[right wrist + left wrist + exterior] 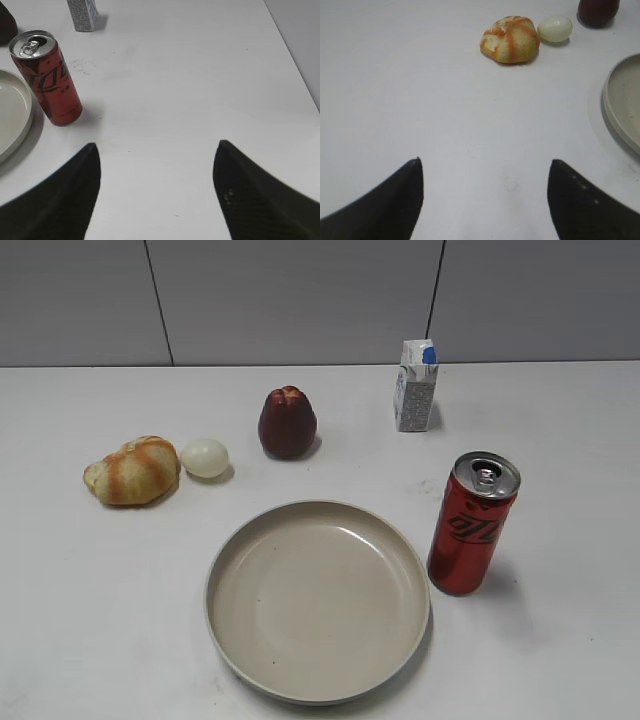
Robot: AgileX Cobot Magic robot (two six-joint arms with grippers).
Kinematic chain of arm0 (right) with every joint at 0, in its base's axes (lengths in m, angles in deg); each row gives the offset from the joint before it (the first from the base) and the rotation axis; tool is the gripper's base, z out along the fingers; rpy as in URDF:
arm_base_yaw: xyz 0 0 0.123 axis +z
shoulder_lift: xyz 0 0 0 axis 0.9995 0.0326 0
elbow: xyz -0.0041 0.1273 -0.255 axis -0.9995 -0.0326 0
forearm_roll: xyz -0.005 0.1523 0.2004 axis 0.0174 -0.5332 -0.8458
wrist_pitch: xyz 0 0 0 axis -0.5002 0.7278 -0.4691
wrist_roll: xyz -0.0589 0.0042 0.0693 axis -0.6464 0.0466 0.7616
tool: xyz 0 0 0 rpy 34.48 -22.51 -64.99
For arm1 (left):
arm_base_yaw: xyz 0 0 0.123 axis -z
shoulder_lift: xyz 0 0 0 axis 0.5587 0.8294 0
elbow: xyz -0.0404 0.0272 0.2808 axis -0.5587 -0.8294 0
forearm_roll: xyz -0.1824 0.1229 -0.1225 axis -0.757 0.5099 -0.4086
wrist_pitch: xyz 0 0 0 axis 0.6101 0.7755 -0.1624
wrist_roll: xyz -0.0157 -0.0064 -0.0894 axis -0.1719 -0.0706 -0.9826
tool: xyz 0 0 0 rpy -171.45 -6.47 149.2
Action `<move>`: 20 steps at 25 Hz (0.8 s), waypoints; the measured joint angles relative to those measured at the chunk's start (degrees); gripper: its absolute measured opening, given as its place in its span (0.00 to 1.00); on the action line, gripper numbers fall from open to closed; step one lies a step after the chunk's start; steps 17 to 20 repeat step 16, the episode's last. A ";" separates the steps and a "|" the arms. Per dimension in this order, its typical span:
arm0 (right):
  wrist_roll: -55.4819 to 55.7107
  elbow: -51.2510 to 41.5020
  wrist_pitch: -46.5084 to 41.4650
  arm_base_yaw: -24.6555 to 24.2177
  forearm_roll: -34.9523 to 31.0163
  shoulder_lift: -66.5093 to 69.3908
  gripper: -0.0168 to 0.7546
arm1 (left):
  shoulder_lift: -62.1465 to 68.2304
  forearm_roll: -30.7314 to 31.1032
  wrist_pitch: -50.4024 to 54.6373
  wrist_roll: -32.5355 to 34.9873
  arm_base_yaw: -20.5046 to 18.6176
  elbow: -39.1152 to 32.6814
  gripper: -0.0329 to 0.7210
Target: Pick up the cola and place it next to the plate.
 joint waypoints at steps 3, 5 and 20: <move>0.00 0.00 0.00 0.00 0.00 0.00 0.71 | -0.11 0.00 0.00 0.00 0.00 0.00 0.82; 0.00 0.00 0.00 0.00 0.00 0.00 0.71 | -0.22 0.00 0.00 0.00 0.00 0.00 0.82; 0.00 0.00 0.00 0.00 0.00 0.00 0.71 | -11.13 0.00 0.03 0.00 -7.41 0.00 0.82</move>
